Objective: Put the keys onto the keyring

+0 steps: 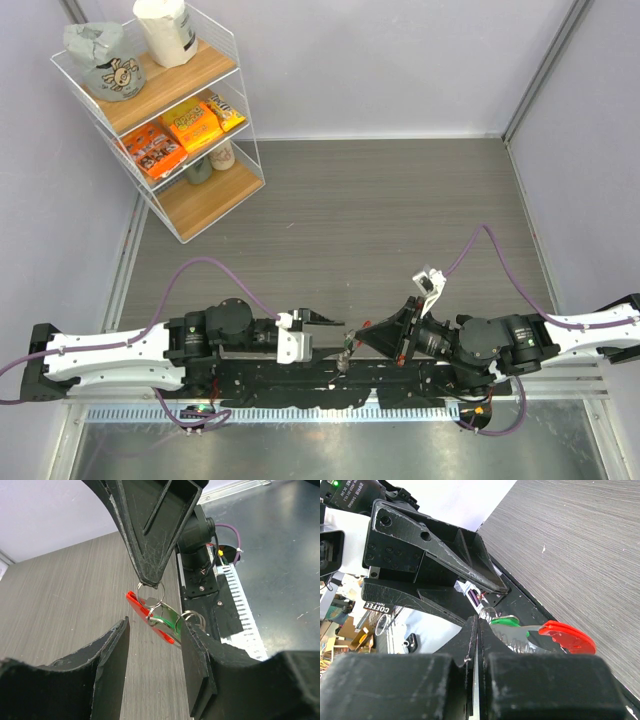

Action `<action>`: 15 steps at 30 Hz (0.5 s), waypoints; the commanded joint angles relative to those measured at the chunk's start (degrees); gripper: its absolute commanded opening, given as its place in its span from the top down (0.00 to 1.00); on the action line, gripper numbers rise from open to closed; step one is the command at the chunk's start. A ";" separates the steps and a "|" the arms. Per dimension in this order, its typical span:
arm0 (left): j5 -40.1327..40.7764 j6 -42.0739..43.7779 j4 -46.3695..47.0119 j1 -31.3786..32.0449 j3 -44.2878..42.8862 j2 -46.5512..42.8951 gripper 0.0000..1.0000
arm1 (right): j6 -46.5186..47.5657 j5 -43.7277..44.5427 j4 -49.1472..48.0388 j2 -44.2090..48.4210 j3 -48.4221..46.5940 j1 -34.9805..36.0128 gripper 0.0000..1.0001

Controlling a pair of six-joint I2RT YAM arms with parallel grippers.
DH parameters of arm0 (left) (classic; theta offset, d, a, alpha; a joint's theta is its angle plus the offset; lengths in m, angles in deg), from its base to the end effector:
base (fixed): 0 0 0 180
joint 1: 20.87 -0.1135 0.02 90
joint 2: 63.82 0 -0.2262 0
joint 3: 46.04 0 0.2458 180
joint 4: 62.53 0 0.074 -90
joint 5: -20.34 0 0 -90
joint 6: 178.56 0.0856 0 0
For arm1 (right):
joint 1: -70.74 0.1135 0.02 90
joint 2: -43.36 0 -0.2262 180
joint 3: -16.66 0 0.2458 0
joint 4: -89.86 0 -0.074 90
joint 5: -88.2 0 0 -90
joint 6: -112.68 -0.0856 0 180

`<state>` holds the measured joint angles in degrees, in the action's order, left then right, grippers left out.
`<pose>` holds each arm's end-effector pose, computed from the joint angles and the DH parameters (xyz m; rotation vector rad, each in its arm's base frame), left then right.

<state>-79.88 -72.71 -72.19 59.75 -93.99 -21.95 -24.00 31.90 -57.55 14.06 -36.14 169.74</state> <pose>0.0264 -0.2530 0.2806 1.3830 1.0408 -0.9981 0.0169 0.1966 0.2993 -0.3863 1.8686 1.3402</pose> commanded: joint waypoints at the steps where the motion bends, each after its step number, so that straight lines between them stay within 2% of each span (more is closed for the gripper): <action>1: 1.69 1.46 3.44 0.24 0.25 0.41 0.50 | 0.18 0.06 -4.22 -0.32 -2.37 0.23 0.95; 15: 1.95 1.89 2.21 0.24 0.07 -3.20 0.49 | 0.53 0.06 -3.96 -0.32 -2.63 0.23 0.95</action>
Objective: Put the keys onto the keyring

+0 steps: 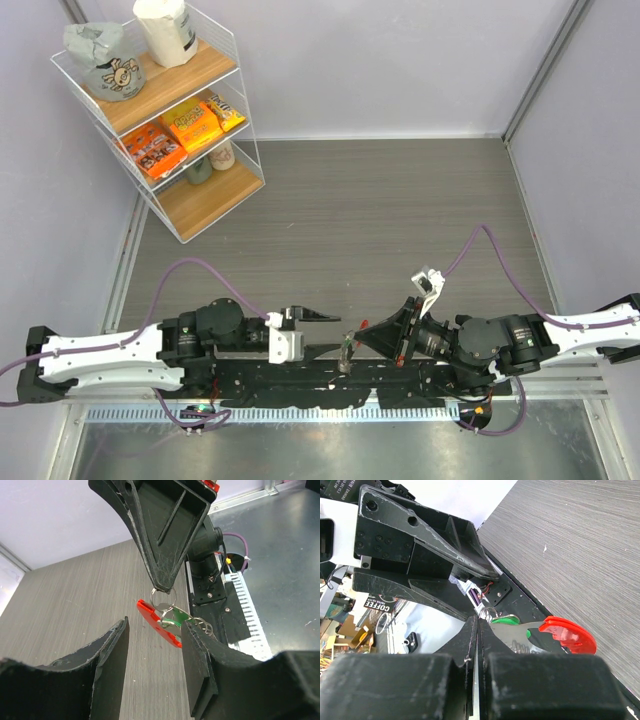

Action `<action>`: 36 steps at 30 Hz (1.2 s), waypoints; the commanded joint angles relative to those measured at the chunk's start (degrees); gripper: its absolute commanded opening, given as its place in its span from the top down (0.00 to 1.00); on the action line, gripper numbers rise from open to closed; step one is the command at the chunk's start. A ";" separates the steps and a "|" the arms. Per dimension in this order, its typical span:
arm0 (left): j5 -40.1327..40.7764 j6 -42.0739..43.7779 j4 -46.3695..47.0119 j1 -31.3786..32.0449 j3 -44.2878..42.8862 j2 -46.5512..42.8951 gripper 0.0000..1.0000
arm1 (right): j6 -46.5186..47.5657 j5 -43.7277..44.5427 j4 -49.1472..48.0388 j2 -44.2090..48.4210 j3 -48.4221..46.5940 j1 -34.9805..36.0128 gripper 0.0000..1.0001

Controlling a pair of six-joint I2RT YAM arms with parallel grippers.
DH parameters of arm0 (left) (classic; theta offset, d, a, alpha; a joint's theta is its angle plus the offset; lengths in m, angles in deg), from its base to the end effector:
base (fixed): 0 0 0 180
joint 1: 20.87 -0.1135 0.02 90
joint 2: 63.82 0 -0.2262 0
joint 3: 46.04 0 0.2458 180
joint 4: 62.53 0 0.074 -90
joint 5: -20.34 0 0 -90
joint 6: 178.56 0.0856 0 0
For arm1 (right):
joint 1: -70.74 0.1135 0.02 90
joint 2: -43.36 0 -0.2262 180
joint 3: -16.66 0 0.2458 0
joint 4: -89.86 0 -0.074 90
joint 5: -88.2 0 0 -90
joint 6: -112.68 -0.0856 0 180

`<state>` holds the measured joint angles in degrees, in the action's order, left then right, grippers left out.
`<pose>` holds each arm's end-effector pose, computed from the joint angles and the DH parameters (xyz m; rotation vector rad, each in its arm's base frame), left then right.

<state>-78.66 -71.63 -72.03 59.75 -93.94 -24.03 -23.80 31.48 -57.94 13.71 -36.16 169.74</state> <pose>0.0272 -0.2469 0.2891 1.3488 1.0102 -0.9776 0.0162 0.1981 0.2993 -0.3952 1.8678 1.3440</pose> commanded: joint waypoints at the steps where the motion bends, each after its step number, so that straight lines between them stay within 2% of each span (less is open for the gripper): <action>1: 0.91 1.00 2.14 0.24 -0.14 -0.86 0.49 | 0.51 0.39 -3.56 -0.14 -2.61 0.23 0.94; 11: 2.14 2.58 3.20 0.24 -1.64 3.45 0.49 | 0.60 0.12 -3.65 -0.58 -3.05 0.23 0.94; 26: -2.52 1.00 5.40 0.24 -1.64 4.94 0.51 | 0.60 0.38 -4.09 -0.23 -2.26 0.23 0.94; 33: -3.75 0.83 5.66 0.24 -2.25 6.26 0.60 | 0.42 0.03 -4.53 -0.15 -2.08 0.23 0.95; 36: -3.92 0.91 5.31 0.24 -2.61 6.79 0.71 | 0.34 0.12 -4.62 -0.15 -2.00 0.31 0.95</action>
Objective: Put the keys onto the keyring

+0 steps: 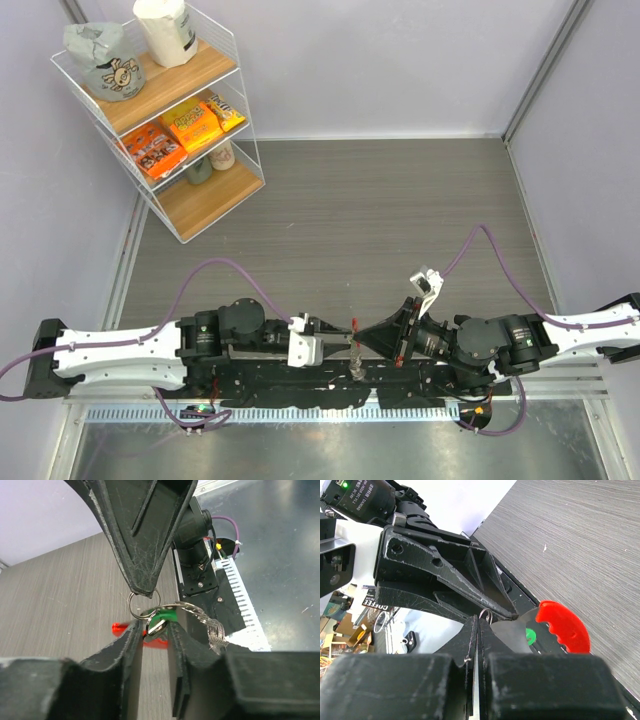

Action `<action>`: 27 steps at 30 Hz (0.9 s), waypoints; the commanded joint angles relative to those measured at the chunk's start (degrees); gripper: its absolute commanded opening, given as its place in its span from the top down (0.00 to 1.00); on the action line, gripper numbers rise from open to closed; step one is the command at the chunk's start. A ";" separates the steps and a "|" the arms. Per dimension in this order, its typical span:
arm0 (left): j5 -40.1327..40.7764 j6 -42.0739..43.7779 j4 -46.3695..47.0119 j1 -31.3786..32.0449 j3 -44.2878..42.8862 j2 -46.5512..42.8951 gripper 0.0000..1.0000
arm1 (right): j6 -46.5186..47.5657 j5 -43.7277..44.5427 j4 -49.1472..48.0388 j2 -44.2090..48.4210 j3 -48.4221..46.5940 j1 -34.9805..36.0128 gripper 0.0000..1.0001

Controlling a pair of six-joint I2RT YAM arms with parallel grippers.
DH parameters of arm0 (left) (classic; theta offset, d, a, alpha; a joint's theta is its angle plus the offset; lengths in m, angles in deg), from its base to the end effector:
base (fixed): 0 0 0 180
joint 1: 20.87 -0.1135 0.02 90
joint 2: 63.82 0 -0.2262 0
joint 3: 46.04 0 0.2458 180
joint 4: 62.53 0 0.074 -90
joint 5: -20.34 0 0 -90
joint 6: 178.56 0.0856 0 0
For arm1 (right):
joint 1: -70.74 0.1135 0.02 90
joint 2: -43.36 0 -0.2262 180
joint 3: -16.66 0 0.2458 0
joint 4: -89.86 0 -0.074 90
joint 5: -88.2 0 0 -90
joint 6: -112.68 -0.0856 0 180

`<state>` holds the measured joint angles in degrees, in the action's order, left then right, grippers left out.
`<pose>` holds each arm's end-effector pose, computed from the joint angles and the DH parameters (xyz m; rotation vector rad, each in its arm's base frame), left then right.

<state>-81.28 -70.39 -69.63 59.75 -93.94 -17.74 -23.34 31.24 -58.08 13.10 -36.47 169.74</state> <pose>0.0263 -0.2652 0.2697 1.4356 1.0166 -0.9804 0.0156 0.1999 0.2997 -0.4077 1.8668 1.3389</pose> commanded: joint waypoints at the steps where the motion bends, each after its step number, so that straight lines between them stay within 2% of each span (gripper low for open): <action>1: -1.22 -0.42 2.73 0.24 -2.61 0.58 0.75 | -0.12 0.36 -4.49 0.55 -1.69 0.23 0.94; 6: -0.60 -0.33 2.03 0.24 -3.13 0.94 0.94 | -0.03 0.19 -4.66 0.55 -1.43 0.23 0.95; 9: 0.28 -0.07 1.76 0.24 -3.40 0.76 1.00 | -0.12 0.10 -4.84 0.55 -1.34 0.23 0.95; 27: 11.09 1.78 6.42 0.24 -4.10 -1.44 1.00 | -1.53 -1.92 -6.42 0.38 1.30 0.23 0.94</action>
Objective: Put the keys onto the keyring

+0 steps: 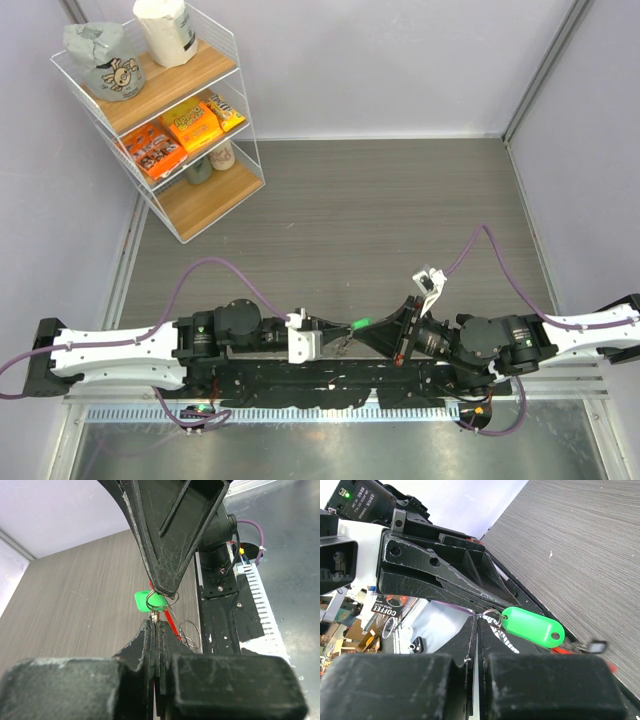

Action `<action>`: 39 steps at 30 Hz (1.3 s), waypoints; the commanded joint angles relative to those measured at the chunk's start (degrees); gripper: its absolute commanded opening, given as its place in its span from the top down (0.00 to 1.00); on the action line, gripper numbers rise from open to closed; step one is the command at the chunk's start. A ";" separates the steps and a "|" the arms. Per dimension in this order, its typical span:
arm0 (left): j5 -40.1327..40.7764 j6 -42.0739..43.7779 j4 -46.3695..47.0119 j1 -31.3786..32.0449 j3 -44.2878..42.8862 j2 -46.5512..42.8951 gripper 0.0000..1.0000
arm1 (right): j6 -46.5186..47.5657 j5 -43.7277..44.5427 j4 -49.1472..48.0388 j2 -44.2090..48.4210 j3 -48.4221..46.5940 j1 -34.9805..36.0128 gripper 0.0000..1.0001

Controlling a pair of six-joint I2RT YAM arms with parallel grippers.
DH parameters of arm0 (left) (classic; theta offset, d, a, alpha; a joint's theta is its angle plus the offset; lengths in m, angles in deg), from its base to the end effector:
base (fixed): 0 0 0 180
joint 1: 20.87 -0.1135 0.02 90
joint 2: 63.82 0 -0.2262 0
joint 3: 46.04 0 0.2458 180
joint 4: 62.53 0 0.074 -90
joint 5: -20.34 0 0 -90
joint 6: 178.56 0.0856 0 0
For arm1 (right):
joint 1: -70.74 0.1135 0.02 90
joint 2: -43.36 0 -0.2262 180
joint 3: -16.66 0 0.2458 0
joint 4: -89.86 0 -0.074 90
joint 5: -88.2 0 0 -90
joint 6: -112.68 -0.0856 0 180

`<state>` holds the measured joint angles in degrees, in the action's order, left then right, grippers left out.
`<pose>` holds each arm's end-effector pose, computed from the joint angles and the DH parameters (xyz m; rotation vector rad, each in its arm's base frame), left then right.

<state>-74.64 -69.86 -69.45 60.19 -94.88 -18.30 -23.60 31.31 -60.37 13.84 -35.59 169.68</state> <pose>0.0340 -0.2638 0.2791 1.3529 1.0487 -0.8952 0.0160 0.1994 0.3021 -0.3790 1.8456 1.3755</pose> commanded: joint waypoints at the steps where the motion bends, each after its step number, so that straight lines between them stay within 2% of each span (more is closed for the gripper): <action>1: 4.45 1.25 6.59 -0.20 -3.07 -0.87 1.00 | -1.18 -2.08 -4.21 -0.28 0.42 0.29 0.94; 4: 6.73 1.25 7.65 -0.20 -3.07 -0.87 1.00 | -1.18 -2.43 -4.39 -0.71 0.51 0.29 0.94; 24: 5.15 2.83 13.89 -0.11 -0.88 -4.73 1.00 | -3.73 -0.41 -2.28 1.39 1.39 0.29 0.95; 28: 5.15 3.36 13.89 -0.11 -0.61 -5.44 1.00 | -4.08 0.38 -0.97 1.48 0.96 0.29 0.89; 35: 6.55 3.98 13.01 -0.02 -0.79 -6.58 1.00 | -4.08 1.53 1.58 2.62 0.16 0.29 0.70; 39: 7.78 4.50 11.70 0.33 -0.96 -7.55 1.00 | -3.99 1.88 2.03 3.33 0.25 0.29 0.68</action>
<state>-69.08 -66.72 -62.29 60.39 -94.49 -24.38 -26.99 31.96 -58.91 16.14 -35.05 169.70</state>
